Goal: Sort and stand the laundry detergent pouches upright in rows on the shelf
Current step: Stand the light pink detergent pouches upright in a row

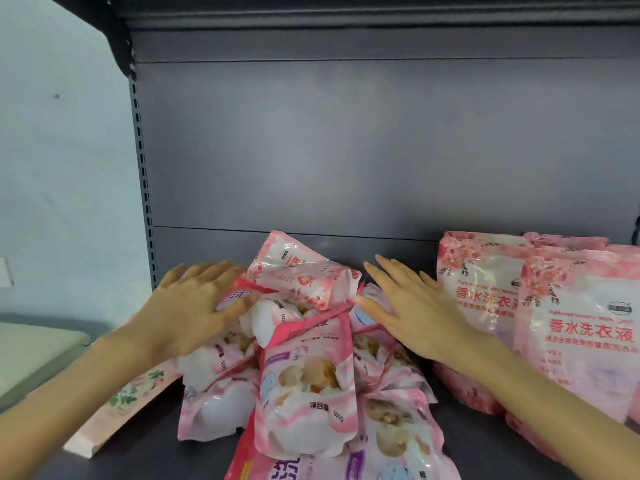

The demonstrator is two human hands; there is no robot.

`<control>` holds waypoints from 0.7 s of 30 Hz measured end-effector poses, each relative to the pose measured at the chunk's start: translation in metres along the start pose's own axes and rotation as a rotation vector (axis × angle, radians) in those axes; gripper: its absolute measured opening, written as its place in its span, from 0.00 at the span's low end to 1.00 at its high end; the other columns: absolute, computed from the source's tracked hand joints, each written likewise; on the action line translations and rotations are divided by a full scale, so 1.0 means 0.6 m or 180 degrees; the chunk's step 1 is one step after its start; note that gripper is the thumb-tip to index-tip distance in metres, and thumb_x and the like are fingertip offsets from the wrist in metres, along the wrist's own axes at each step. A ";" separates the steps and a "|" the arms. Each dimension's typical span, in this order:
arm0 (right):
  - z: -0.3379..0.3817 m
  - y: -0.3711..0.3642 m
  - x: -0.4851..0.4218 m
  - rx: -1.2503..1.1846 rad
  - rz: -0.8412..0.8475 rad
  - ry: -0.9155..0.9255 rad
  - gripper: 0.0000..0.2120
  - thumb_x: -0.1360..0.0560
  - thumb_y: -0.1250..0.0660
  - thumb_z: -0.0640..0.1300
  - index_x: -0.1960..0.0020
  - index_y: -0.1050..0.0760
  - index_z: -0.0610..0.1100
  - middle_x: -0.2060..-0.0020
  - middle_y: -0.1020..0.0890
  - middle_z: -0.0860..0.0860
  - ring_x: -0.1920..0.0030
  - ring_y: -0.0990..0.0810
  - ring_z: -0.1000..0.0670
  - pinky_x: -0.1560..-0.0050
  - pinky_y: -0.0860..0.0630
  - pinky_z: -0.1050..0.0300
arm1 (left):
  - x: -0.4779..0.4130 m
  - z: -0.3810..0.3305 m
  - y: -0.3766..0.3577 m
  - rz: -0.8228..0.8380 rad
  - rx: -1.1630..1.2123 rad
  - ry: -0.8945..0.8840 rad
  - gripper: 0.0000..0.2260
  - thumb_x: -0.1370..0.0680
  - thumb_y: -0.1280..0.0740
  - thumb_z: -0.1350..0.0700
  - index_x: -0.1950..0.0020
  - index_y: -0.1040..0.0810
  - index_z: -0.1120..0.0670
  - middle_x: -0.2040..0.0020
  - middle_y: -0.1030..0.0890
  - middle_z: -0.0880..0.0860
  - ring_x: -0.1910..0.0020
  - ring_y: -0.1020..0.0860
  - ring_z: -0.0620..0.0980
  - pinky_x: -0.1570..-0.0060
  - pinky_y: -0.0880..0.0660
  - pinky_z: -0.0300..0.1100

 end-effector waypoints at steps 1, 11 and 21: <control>0.003 -0.003 -0.011 -0.0030 0.0027 0.0016 0.33 0.24 0.58 0.66 0.23 0.55 0.52 0.23 0.54 0.55 0.24 0.55 0.54 0.25 0.52 0.49 | -0.008 0.007 -0.001 -0.0010 0.0020 0.0024 0.46 0.38 0.70 0.27 0.25 0.43 0.44 0.25 0.41 0.45 0.27 0.41 0.47 0.27 0.48 0.49; 0.054 -0.012 -0.112 -0.0106 -0.0065 -0.0009 0.36 0.26 0.55 0.69 0.24 0.47 0.51 0.24 0.46 0.54 0.25 0.47 0.53 0.27 0.47 0.51 | -0.094 0.067 -0.041 0.0088 -0.0011 -0.0415 0.43 0.36 0.68 0.30 0.26 0.42 0.45 0.26 0.38 0.43 0.27 0.41 0.46 0.30 0.46 0.44; 0.134 -0.047 -0.184 -0.0171 0.0238 0.0097 0.25 0.25 0.47 0.66 0.32 0.33 0.57 0.34 0.29 0.61 0.35 0.30 0.56 0.40 0.33 0.58 | -0.191 0.090 -0.124 0.0487 -0.0064 -0.1637 0.24 0.24 0.39 0.40 0.31 0.31 0.48 0.32 0.28 0.44 0.30 0.36 0.46 0.32 0.43 0.43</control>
Point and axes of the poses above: each hand's wrist, its own x-axis away from the middle knuckle, its own y-axis out of the back of the hand, z = x × y, the point moved 7 cm from there along -x, towards the middle knuckle
